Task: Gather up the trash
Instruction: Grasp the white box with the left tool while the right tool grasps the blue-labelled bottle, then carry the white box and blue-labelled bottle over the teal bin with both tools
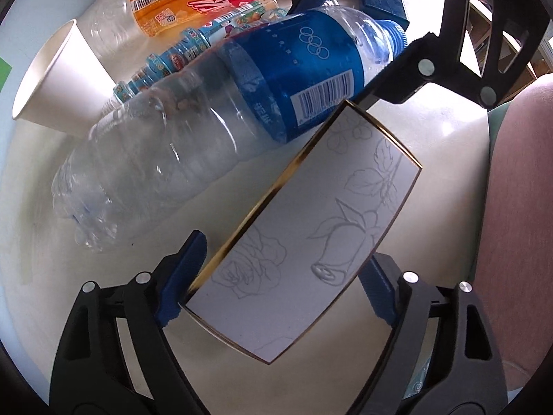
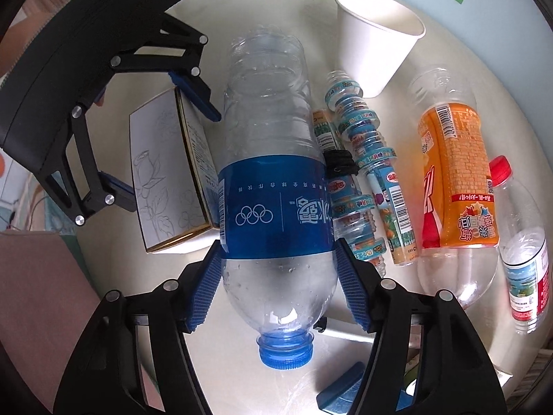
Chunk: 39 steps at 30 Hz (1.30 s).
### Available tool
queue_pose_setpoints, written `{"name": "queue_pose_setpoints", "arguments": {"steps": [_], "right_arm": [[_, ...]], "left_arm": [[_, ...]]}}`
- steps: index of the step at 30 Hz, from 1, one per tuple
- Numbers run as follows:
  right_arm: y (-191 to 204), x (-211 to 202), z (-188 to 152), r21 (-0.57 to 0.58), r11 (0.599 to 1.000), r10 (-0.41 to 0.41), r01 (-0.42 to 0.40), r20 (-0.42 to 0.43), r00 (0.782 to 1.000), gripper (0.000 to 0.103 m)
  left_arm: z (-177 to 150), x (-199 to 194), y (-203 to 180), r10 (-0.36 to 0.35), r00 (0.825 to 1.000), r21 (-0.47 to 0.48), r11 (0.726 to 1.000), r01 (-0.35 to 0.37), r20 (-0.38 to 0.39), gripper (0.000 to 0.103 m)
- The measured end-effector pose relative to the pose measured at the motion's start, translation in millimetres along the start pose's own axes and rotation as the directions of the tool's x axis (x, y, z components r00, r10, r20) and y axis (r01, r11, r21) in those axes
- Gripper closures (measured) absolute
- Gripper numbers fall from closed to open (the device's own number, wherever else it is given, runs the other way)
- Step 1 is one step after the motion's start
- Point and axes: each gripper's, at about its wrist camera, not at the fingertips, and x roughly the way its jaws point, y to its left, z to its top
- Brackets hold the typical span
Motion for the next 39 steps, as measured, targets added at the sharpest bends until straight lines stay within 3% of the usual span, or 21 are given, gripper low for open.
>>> {"name": "queue_pose_setpoints", "arguments": {"steps": [3, 14, 21, 26, 32, 35, 39], "right_arm": [[-6.0, -2.7, 6.9, 0.041, 0.999, 0.015, -0.016, 0.005, 1.000, 0.040], [-40.6, -41.1, 0.4, 0.103, 0.993, 0.051, -0.060, 0.084, 0.995, 0.040], [-38.0, -67.6, -28.3, 0.100, 0.993, 0.045, -0.061, 0.150, 0.988, 0.040], [-33.9, -72.0, -41.0, 0.090, 0.991, 0.081, -0.098, 0.182, 0.980, 0.040], [-28.7, -82.5, -39.3, 0.059, 0.983, 0.160, -0.175, 0.201, 0.967, 0.040], [-21.7, -92.3, -34.8, 0.022, 0.976, 0.208, -0.216, 0.202, 0.957, 0.040], [-6.1, -97.3, -27.2, -0.079, 0.956, 0.292, -0.281, 0.192, 0.937, 0.040]], "left_arm": [[-7.6, -2.4, 0.5, -0.016, 1.000, -0.029, 0.999, 0.017, 0.017, 0.031], [-34.0, -23.0, -2.9, 0.057, 0.997, -0.110, 0.993, -0.052, 0.045, 0.054], [-53.6, -37.1, -1.4, 0.128, 0.989, -0.190, 0.975, -0.113, 0.069, 0.056], [-56.2, -42.3, -26.4, 0.185, 0.981, -0.263, 0.951, -0.161, 0.067, 0.056], [-61.6, -68.0, -12.0, 0.237, 0.970, -0.421, 0.886, -0.192, 0.057, 0.056], [-81.0, -83.6, -17.2, 0.257, 0.965, -0.525, 0.828, -0.198, 0.041, 0.056], [-115.9, -106.4, -45.9, 0.297, 0.955, -0.657, 0.719, -0.225, -0.002, 0.056]]}}
